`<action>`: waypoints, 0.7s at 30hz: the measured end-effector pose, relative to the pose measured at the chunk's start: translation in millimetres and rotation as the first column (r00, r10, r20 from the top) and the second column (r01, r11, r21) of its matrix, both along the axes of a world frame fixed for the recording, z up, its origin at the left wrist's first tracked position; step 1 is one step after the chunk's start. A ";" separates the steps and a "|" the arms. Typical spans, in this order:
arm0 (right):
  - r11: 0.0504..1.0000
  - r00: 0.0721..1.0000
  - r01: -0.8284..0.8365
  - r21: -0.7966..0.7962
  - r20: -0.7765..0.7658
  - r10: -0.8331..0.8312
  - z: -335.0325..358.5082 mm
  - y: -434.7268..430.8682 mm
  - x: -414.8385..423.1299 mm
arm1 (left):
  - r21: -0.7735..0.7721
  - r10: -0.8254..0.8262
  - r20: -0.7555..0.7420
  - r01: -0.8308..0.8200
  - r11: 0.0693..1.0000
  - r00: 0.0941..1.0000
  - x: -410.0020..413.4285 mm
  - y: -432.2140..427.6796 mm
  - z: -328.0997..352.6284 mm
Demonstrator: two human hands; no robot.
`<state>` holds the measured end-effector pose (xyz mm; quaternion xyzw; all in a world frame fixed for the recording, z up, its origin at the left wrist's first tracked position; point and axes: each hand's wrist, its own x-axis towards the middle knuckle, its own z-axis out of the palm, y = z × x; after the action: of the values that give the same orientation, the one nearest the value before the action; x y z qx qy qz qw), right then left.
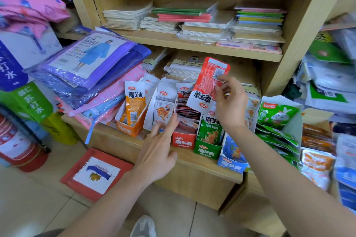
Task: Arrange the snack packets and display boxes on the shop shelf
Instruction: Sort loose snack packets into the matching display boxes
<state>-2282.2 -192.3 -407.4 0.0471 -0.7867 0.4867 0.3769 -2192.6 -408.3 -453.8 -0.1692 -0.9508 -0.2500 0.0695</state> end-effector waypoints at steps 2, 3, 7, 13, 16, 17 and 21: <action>1.000 1.000 -0.004 0.020 -0.003 0.004 -1.0 2.2 0.7 | -0.013 -0.014 -0.005 0.014 1.000 1.000 -5.1 3.5 2.4; 1.000 1.000 -0.007 0.029 -0.004 0.007 -0.8 3.5 1.8 | -0.025 -0.020 0.002 0.020 0.999 1.000 -7.7 5.0 3.7; 0.999 1.000 -0.022 0.045 0.009 0.021 3.3 10.3 7.7 | 0.011 0.010 -0.022 -0.010 1.000 1.000 -21.0 9.6 11.3; 0.998 0.996 -0.064 0.016 0.066 0.063 9.0 20.7 17.4 | 0.213 0.083 -0.173 -0.045 0.976 0.981 -51.8 11.9 16.6; 0.996 0.990 -0.084 0.006 0.115 0.082 7.8 24.5 19.9 | 0.284 0.158 -0.238 -0.087 0.955 0.958 -66.0 18.3 17.7; 0.997 0.988 -0.081 0.006 0.134 0.080 7.1 26.0 20.2 | 0.297 0.193 -0.254 -0.113 0.948 0.948 -70.8 20.9 18.2; 0.997 0.985 -0.078 -0.008 0.157 0.078 8.2 34.7 23.5 | 0.372 0.289 -0.217 -0.194 0.908 0.932 -88.4 29.2 14.7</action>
<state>-2258.7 -157.6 -399.2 0.0390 -0.8109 0.5041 0.2945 -2281.0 -379.1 -439.1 -0.0665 -0.8876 -0.3768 0.2562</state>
